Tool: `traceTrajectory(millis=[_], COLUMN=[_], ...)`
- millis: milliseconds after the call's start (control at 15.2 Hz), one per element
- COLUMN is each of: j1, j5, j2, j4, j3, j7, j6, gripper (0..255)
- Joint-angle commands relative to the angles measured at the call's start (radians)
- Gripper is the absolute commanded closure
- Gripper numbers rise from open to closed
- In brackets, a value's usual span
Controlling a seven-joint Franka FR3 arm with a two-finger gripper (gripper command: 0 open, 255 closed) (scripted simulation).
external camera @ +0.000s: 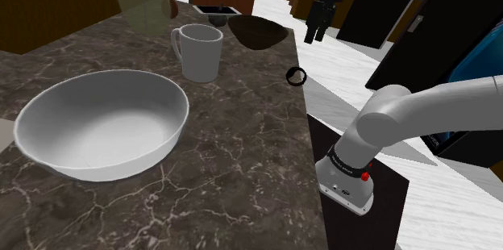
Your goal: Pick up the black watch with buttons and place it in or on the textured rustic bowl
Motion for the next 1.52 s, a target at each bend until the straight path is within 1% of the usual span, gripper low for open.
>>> traceTrajectory(millis=[0,396,792,1254,1452], j1=[0.000,0.089,0.171,0.181,0.182], j5=[0.000,0.087,0.168,0.187,0.189], j2=[0.000,-0.012,0.000,-0.030,-0.032], j4=[0.000,-0.019,-0.014,-0.122,-0.131], j3=[0.000,0.127,0.247,0.267,0.269], j7=[0.000,0.046,0.088,0.084,0.083], j6=[0.000,0.013,0.031,0.110,0.117], gripper=[0,0,0,0,0])
